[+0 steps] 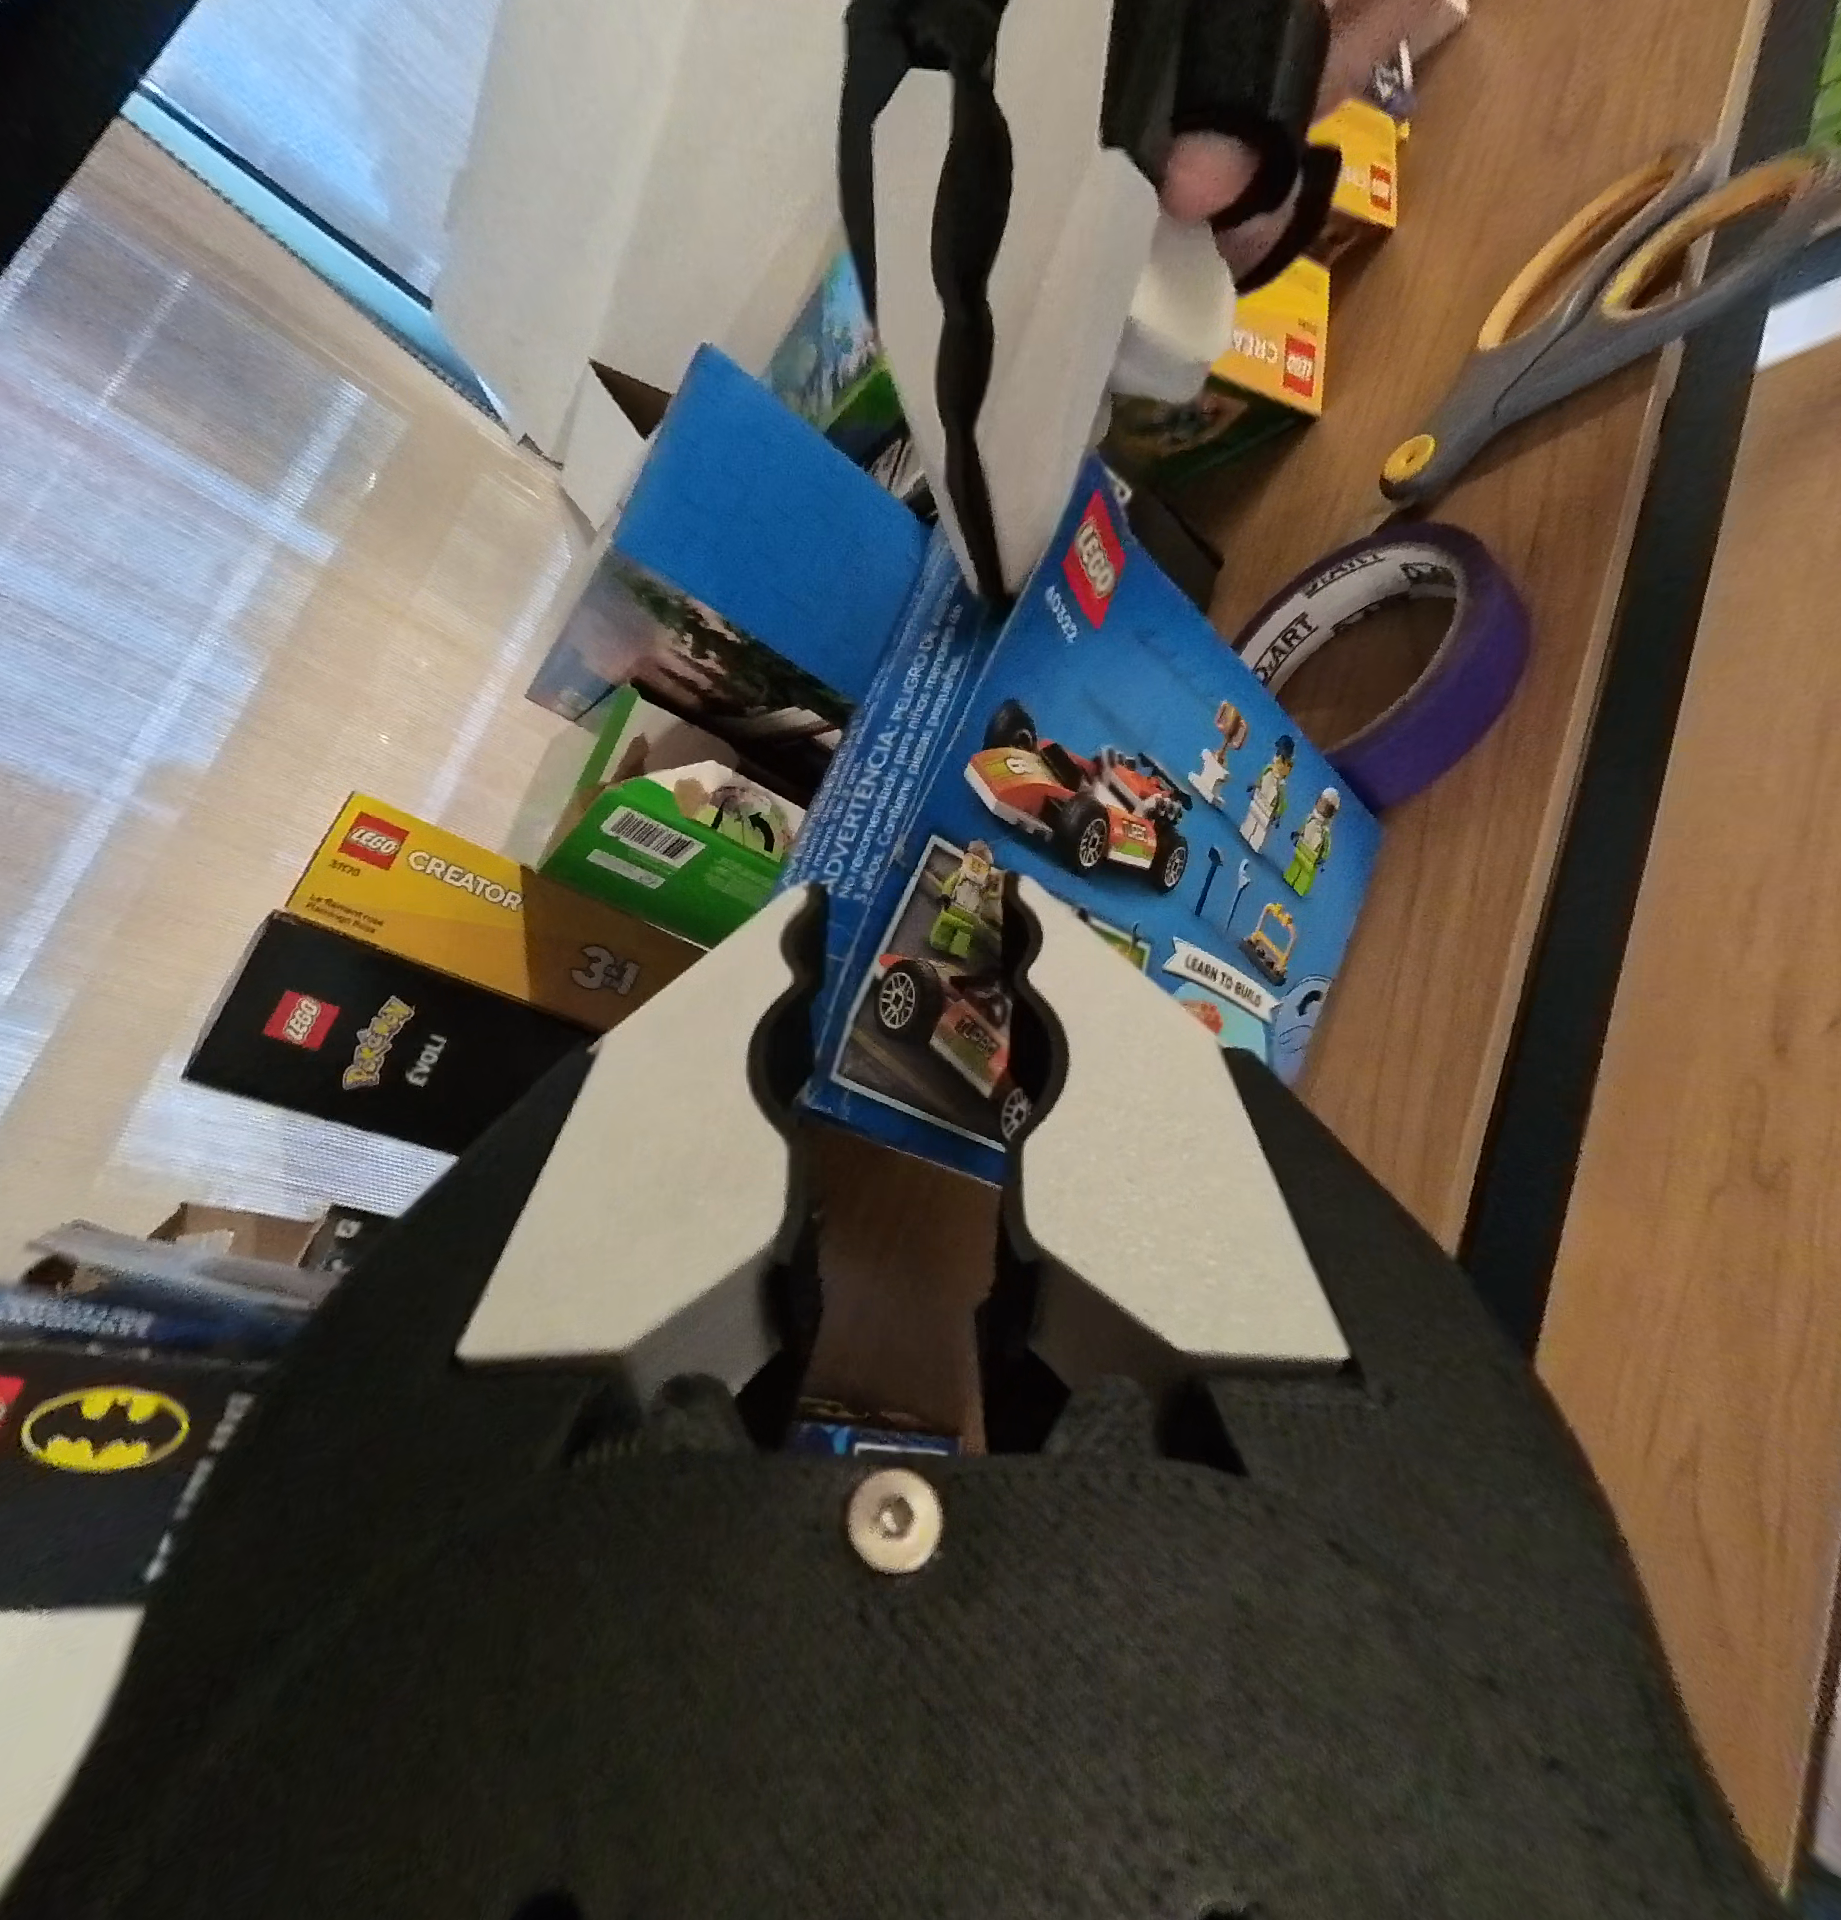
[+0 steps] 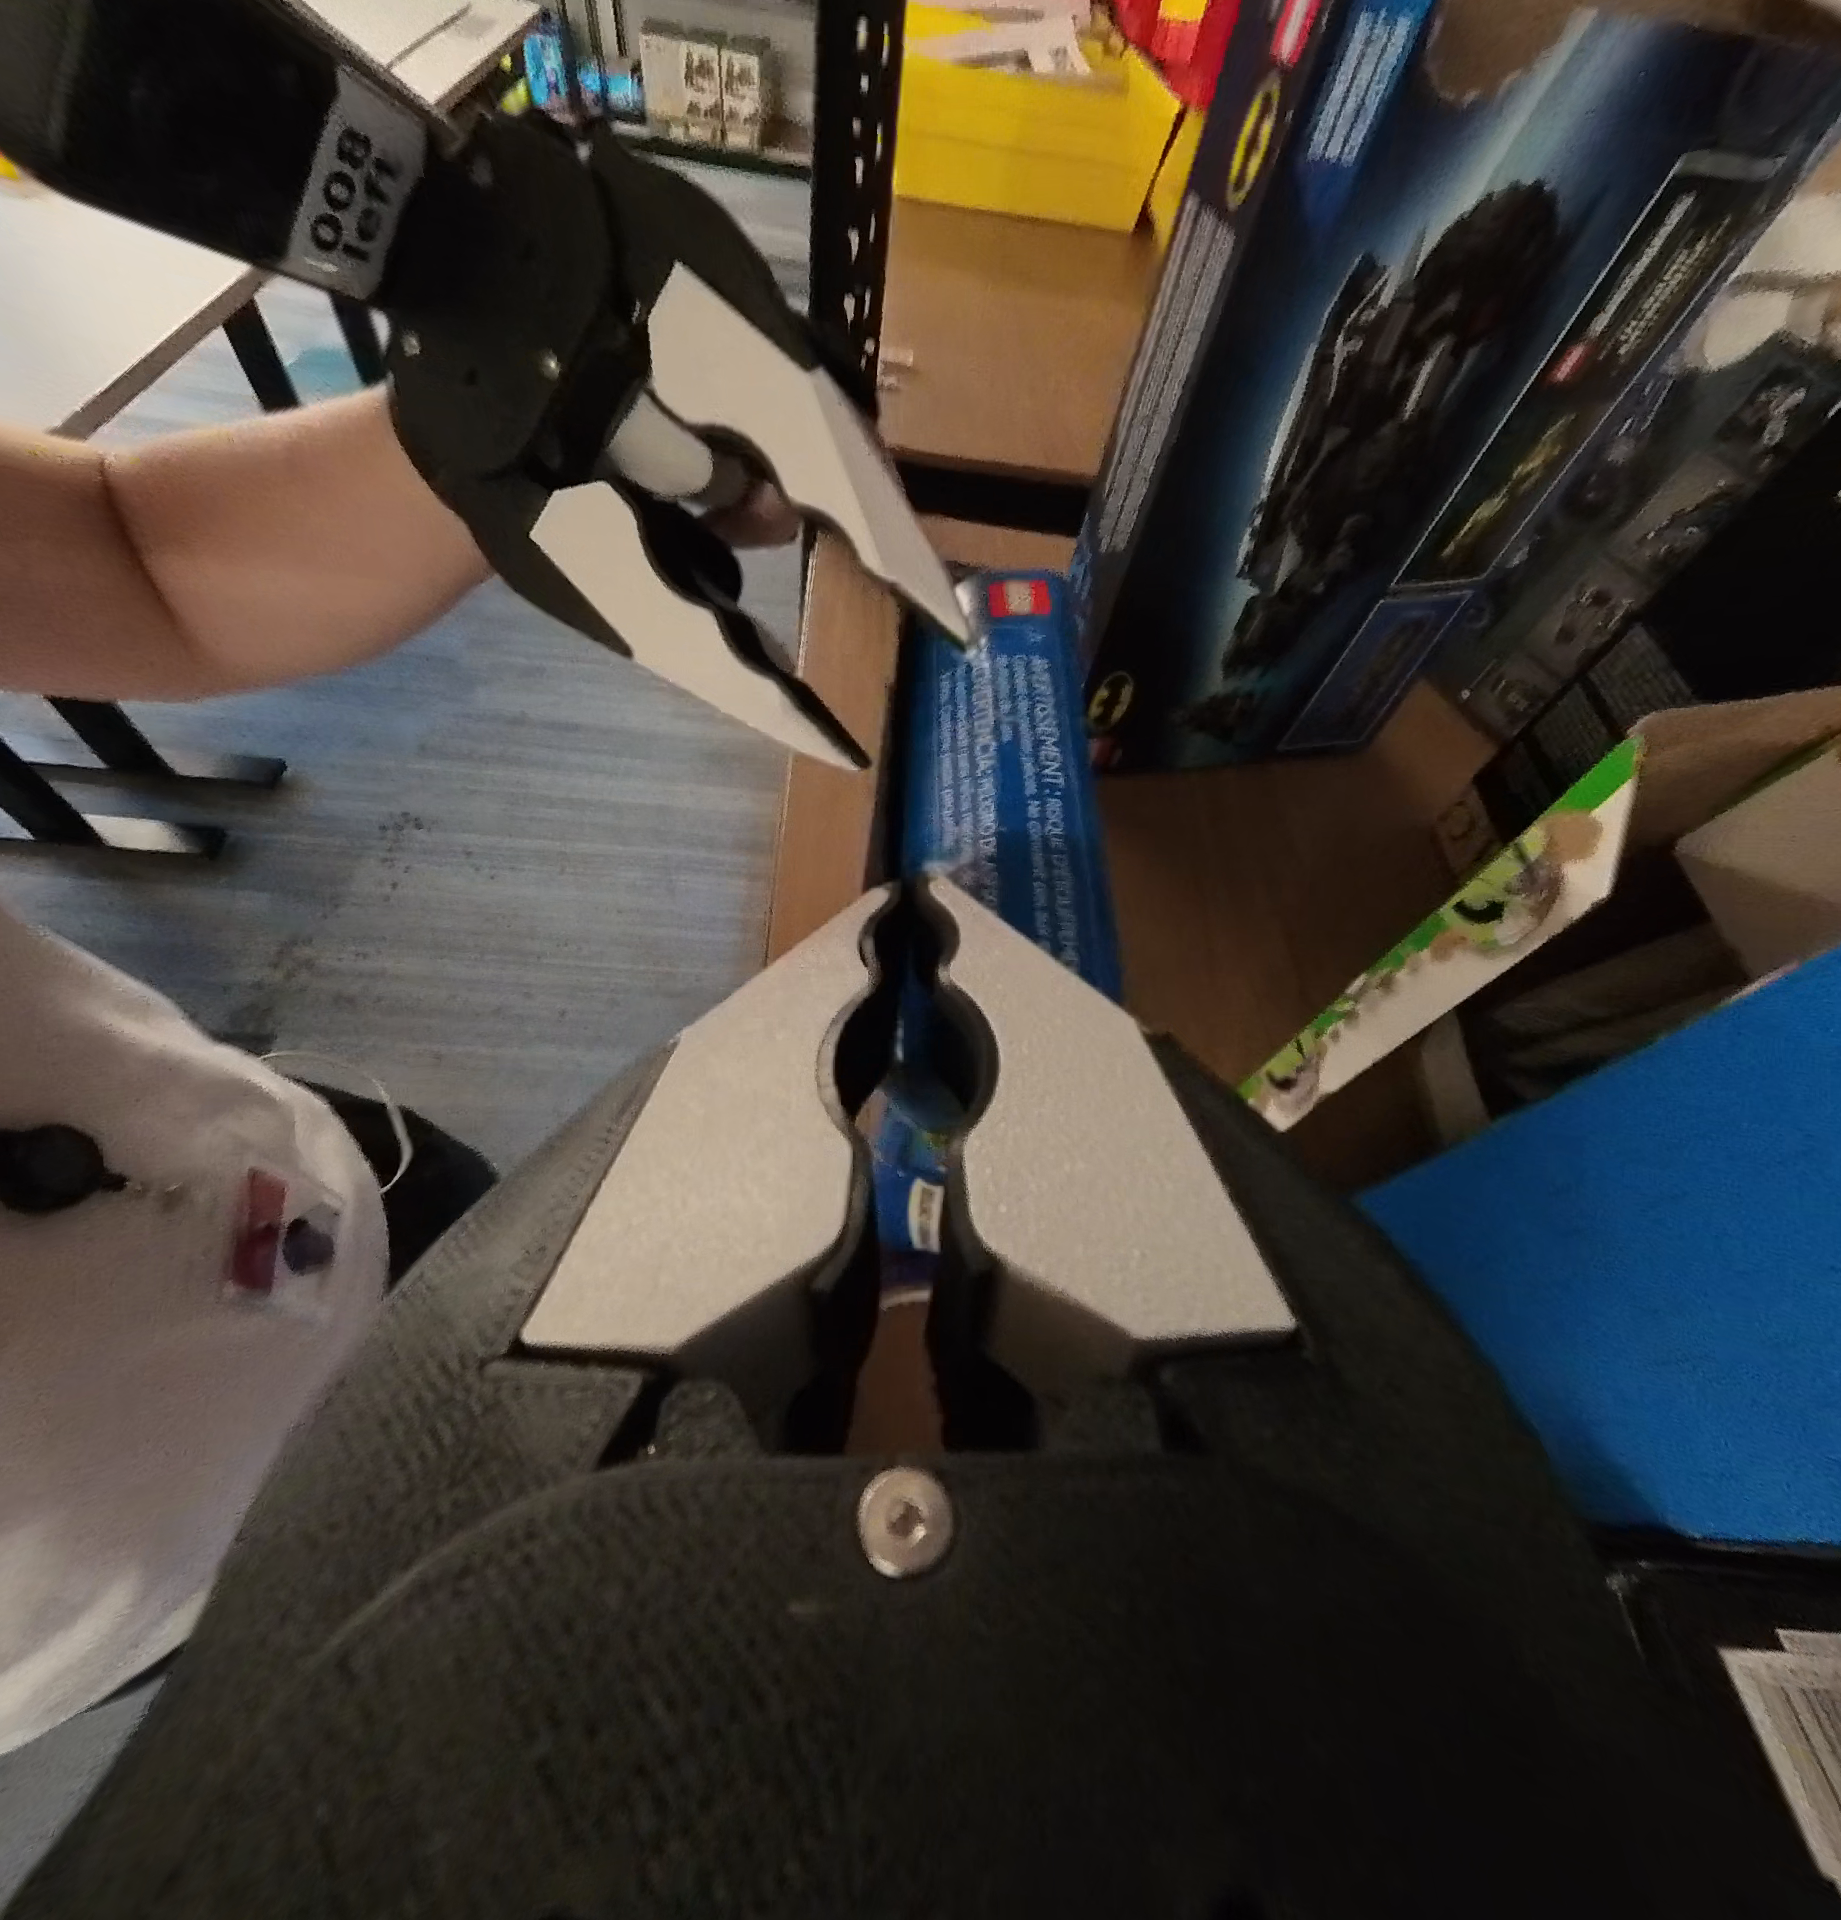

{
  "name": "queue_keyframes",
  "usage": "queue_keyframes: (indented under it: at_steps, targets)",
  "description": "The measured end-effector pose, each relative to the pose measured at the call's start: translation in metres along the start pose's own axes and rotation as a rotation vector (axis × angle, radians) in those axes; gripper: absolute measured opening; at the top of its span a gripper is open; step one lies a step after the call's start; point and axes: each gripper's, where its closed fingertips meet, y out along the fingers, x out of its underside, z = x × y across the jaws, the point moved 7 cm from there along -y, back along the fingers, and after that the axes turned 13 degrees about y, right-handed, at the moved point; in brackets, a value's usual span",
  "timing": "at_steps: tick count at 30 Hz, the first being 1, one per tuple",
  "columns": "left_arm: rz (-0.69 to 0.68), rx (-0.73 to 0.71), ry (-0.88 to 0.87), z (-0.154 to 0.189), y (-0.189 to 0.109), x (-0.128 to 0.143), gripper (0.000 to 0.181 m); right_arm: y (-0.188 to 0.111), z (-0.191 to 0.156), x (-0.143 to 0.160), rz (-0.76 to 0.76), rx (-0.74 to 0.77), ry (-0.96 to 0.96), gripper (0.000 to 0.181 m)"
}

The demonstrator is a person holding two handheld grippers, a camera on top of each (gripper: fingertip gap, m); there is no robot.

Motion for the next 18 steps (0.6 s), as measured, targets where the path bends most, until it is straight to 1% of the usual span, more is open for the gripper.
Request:
queue_keyframes:
  at_steps: [1,3,5,7,8,11,14,16,18]
  targets:
    - [0.011,-0.016,-0.019,0.001,-0.004,0.0,0.033,-0.004,-0.003,-0.002,0.043,0.014,-0.028,0.001]
    - [0.051,-0.062,-0.104,0.0,-0.015,0.002,0.037,-0.017,-0.008,-0.005,0.169,0.062,-0.063,0.012]
    - [0.099,-0.125,-0.235,-0.003,-0.026,0.007,0.039,-0.034,-0.009,-0.004,0.269,0.123,-0.035,0.014]
    - [0.123,-0.18,-0.376,-0.005,-0.031,0.019,0.04,-0.047,-0.009,0.005,0.329,0.155,0.007,0.019]
    - [0.128,-0.187,-0.437,-0.004,-0.031,0.027,0.041,-0.052,-0.006,0.013,0.328,0.182,0.04,0.023]
    - [0.147,-0.107,-0.576,0.008,-0.022,0.042,0.041,-0.052,0.002,0.04,0.277,0.273,0.142,0.026]
    - [0.169,-0.058,-0.624,0.016,-0.012,0.049,0.038,-0.034,0.0,0.057,0.219,0.263,0.186,0.025]
    - [0.206,-0.043,-0.643,0.017,-0.006,0.05,0.041,-0.021,-0.003,0.061,0.178,0.253,0.186,0.025]
    - [0.211,-0.048,-0.645,0.015,-0.005,0.053,0.04,-0.017,-0.006,0.063,0.147,0.292,0.183,0.028]
